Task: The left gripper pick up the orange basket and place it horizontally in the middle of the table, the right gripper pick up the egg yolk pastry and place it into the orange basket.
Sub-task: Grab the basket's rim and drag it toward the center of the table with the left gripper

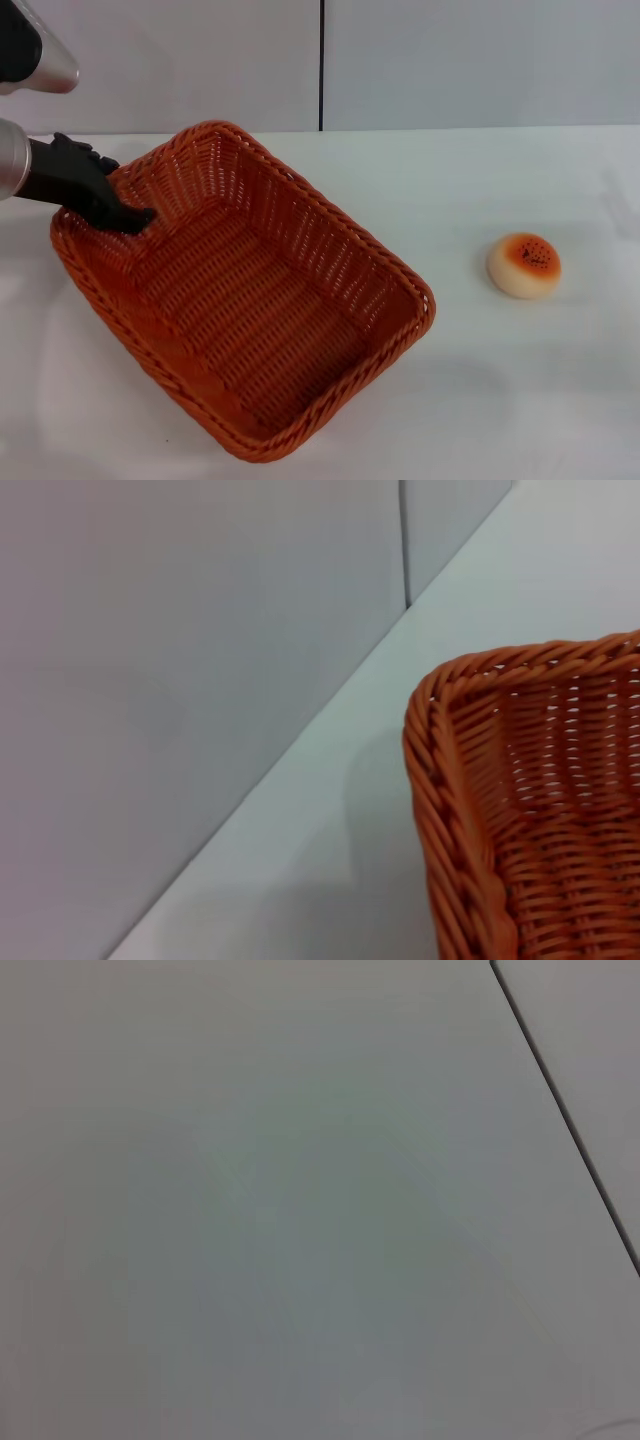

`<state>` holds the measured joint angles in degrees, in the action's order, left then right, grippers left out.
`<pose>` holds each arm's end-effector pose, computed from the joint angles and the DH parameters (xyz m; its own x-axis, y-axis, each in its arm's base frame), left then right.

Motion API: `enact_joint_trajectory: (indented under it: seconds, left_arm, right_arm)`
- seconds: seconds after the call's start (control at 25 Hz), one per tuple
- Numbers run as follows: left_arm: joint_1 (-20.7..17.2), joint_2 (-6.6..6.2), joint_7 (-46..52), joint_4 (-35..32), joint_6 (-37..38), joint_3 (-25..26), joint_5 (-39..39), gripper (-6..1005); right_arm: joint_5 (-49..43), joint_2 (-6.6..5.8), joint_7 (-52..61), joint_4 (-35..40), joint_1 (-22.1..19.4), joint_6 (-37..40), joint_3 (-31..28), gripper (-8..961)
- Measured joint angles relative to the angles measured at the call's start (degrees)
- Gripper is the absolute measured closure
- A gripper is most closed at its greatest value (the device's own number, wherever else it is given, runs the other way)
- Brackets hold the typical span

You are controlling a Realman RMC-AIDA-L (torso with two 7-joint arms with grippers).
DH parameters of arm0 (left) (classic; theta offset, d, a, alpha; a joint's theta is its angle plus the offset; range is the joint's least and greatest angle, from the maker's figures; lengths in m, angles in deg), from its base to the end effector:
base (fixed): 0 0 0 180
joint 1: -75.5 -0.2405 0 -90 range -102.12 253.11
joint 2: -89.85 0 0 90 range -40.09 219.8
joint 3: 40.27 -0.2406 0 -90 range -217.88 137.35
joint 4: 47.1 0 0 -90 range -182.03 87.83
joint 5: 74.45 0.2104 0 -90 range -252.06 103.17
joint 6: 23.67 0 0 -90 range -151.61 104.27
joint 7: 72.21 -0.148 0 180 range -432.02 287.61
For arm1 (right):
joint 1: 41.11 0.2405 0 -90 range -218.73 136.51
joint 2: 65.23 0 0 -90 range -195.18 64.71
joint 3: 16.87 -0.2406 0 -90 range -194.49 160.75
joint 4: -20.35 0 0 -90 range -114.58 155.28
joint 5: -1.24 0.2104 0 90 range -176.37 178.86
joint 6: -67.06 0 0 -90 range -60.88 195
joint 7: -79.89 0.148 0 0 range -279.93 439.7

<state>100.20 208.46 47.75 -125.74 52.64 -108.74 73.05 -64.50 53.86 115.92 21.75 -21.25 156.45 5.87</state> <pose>-0.2325 0.3601 0.0519 0.8725 0.4693 -0.1362 0.3186 -0.7577 -0.5696 0.3237 0.2763 0.0288 0.4097 0.1636 -0.8974 -0.8516 -0.2840 -0.4406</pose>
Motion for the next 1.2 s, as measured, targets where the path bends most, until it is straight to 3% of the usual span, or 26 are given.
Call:
enact_joint_trajectory:
  seconds: [0.32,0.76,0.92,1.04,1.16,1.2]
  left_arm:
    - [0.2,-0.02,2.7,-0.8,1.1,-2.6,4.0,310]
    - [2.4,0.12,10.8,-0.9,3.4,-6.0,9.4,737]
    - [3.3,0.13,15.8,-0.8,4.5,-5.8,9.5,748]
    - [4.9,0.14,23.7,-2.0,6.9,-5.3,9.9,755]
    - [4.9,0.14,23.7,-2.0,6.9,-5.3,9.9,763]
    - [5.3,0.14,32.3,-5.5,8.6,-5.4,11.9,766]
  right_arm:
    - [0.0,-0.01,0.0,0.0,-0.2,0.1,-0.1,311]
    - [0.0,-0.13,0.0,0.4,-0.3,0.8,-0.3,311]
    - [0.1,-0.25,2.5,1.8,-0.3,1.5,-1.7,311]
    - [0.2,-0.27,3.7,4.1,-0.5,1.3,-5.9,312]
    - [0.2,-0.32,3.7,5.7,-0.1,1.0,-8.1,312]
    - [0.2,-0.33,3.7,6.4,0.0,0.9,-8.9,312]
